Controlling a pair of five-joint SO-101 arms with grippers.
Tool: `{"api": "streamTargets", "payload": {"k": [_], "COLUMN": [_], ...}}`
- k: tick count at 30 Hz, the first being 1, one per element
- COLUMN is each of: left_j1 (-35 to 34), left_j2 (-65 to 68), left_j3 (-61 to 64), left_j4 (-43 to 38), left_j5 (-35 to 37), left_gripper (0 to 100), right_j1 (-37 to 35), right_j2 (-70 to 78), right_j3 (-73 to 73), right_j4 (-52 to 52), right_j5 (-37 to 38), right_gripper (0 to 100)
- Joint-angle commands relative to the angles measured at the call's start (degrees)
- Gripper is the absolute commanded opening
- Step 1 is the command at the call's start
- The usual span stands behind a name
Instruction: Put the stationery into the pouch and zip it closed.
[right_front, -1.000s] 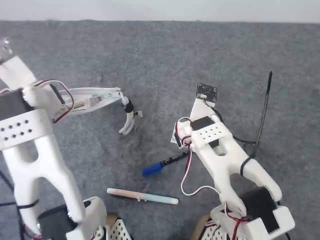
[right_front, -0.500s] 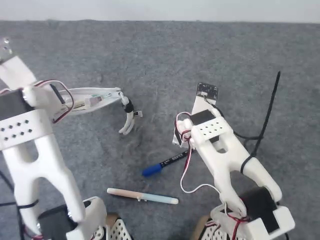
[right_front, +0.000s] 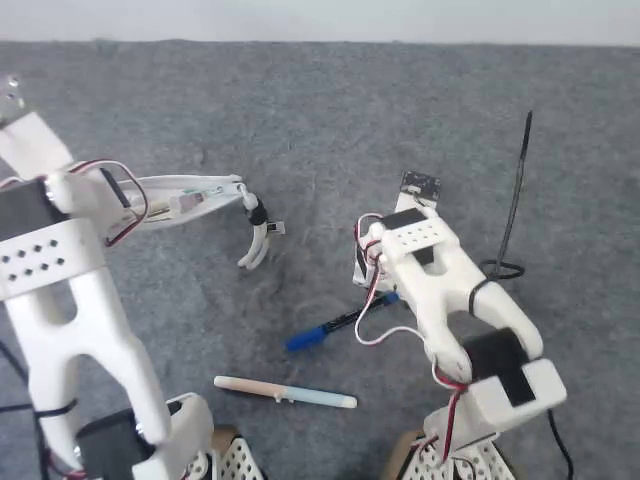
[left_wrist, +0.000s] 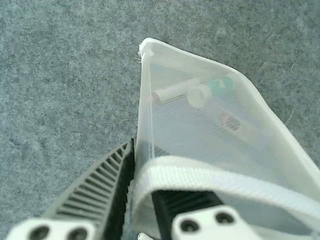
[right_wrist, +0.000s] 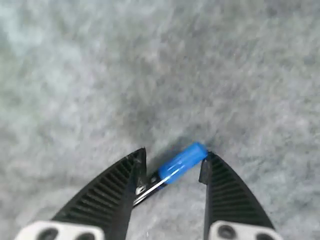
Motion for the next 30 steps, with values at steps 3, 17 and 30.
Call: {"api": "streamTargets", "payload": {"k": [3,17,30], "left_j1": [-0.26,-0.35,-0.35], "left_j2": [-0.26,-0.26,-0.26], "left_j3": [-0.57,-0.57,-0.57], "left_j4": [-1.23,-1.23,-1.23], "left_j5": [0.44,0.44,0.44], "left_gripper": [1,1,1], "right_j1": [1.27,0.84,1.01], "right_j2": [0.48,0.4,0.31], "right_j3": [-3.78,-12.31,-28.4], "right_j4": [-0.48,8.66,27.74], "right_j5": [-0.44,-0.09,0.0], "right_gripper": [17.3,0.6,0.6]}}
